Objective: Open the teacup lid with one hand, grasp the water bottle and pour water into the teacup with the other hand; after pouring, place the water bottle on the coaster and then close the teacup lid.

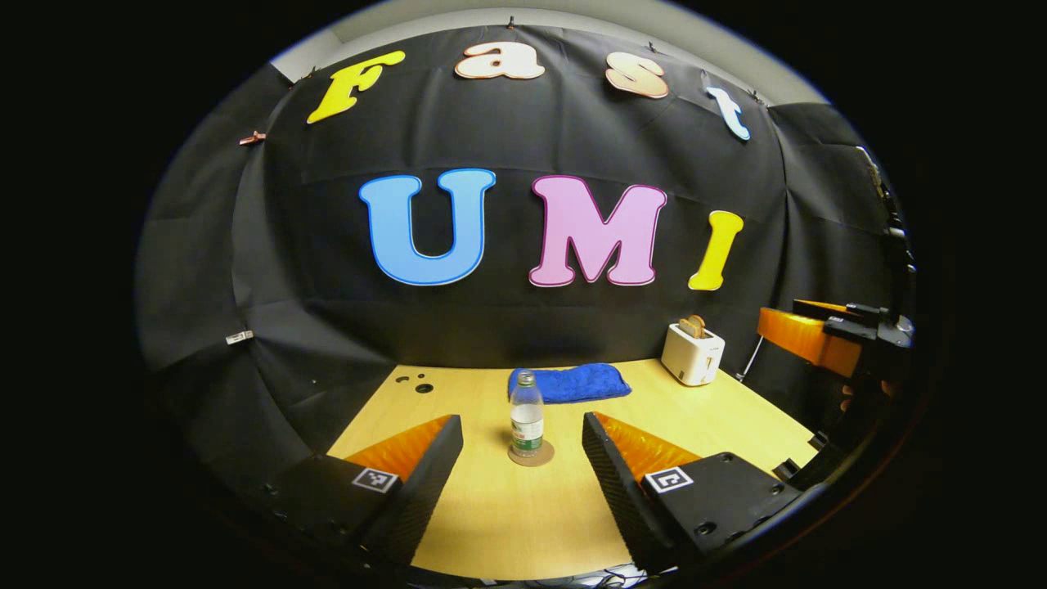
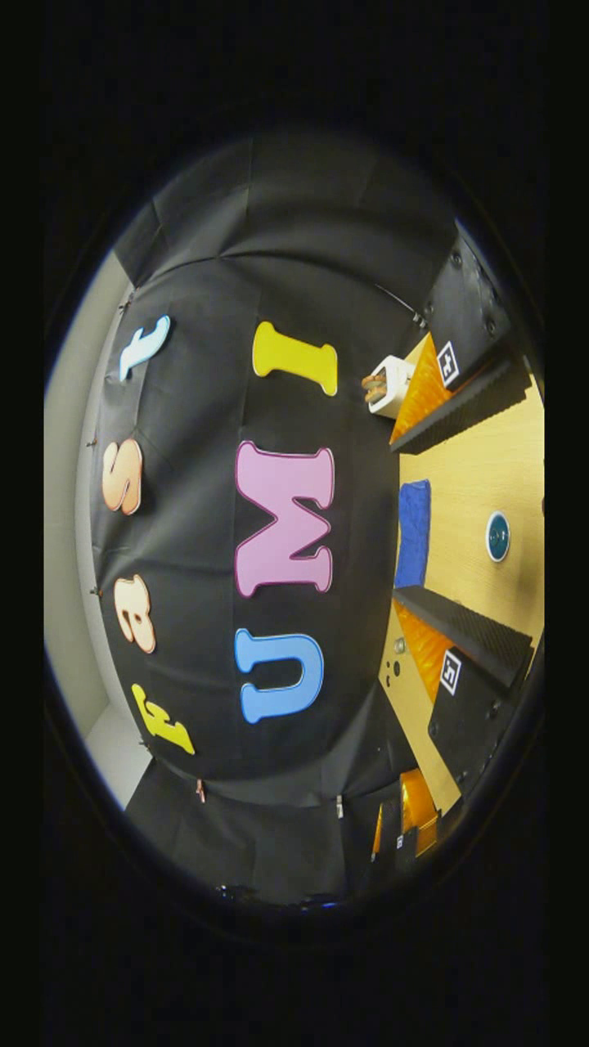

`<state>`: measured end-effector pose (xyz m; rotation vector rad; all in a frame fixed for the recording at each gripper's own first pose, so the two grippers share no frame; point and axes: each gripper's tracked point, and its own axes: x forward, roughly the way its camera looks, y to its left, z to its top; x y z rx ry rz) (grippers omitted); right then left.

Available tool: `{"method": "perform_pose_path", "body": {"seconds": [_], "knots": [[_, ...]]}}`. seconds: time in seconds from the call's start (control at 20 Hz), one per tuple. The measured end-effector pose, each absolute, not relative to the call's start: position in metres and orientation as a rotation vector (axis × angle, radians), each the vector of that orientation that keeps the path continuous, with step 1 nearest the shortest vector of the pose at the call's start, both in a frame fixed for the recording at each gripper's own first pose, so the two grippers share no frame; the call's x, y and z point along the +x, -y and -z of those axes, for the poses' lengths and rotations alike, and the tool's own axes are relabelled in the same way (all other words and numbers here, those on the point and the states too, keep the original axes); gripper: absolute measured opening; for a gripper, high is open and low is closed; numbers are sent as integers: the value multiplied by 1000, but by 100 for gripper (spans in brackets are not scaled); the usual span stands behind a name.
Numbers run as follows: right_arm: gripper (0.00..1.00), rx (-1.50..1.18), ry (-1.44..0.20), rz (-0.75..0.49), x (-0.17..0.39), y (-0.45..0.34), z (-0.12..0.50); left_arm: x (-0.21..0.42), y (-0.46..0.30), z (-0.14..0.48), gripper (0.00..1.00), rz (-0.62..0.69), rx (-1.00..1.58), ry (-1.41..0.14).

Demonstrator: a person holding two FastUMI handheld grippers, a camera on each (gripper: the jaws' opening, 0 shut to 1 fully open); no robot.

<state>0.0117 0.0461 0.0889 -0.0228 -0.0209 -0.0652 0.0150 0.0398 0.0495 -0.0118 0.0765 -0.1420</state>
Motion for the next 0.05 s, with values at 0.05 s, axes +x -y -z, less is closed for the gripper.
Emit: {"method": "perform_pose_path", "body": {"seconds": [0.05], "knots": [[99,-22,13,68,9,-50,-87,20,-45,-54,94,154,20,-51]]}}
